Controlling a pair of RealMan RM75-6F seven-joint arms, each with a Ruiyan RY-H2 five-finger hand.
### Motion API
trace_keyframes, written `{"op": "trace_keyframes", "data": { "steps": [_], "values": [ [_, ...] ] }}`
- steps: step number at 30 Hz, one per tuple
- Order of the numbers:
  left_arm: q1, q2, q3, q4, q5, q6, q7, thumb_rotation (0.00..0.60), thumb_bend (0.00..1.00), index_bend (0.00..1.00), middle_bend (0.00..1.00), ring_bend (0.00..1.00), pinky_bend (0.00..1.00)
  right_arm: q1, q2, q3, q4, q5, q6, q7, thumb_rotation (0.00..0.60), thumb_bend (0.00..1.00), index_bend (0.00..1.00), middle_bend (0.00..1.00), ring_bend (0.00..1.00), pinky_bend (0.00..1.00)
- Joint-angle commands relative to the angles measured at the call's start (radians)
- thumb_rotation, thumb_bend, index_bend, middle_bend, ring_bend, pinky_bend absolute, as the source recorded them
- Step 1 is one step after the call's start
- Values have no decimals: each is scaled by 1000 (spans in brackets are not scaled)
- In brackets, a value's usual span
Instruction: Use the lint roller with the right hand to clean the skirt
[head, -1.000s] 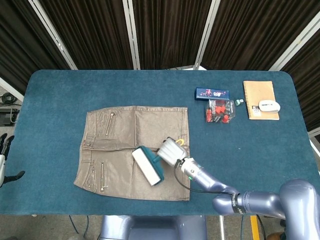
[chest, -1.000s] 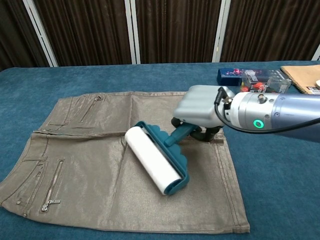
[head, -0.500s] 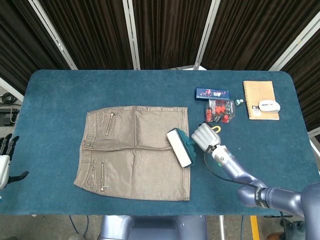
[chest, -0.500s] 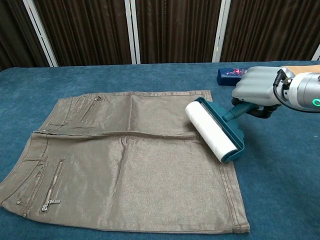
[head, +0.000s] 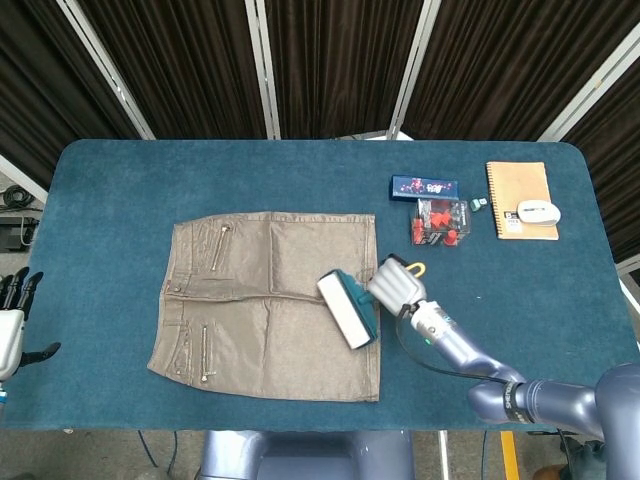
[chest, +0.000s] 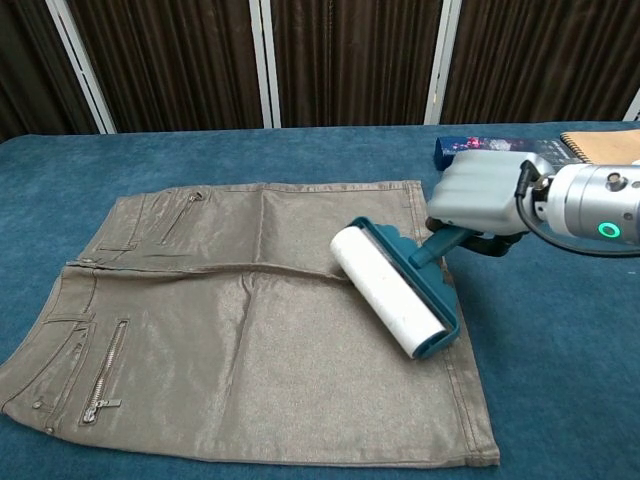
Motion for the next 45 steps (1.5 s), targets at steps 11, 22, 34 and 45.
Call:
{"op": "trace_keyframes", "data": {
  "steps": [11,22,34,45],
  "values": [
    [1,4,1,10,-5,-4,-14,600,0,0,0,0,0,52,-102,-20,-191,77,27,-214,600,990,598,581,481,551],
    [0,4,2,12,-8,-6,-15,600,0,0,0,0,0,62,-83,-41,-154,136,76,-272,600,990,601,582,482,551],
    [-1,-9,7,10,-7,-1,12,600,0,0,0,0,0,28,-13,-65,58,154,73,-196,600,990,602,582,482,552],
    [-6,-17,6,15,-16,-9,25,600,0,0,0,0,0,-17,16,-91,164,134,54,-114,600,990,602,582,482,551]
  ]
}}
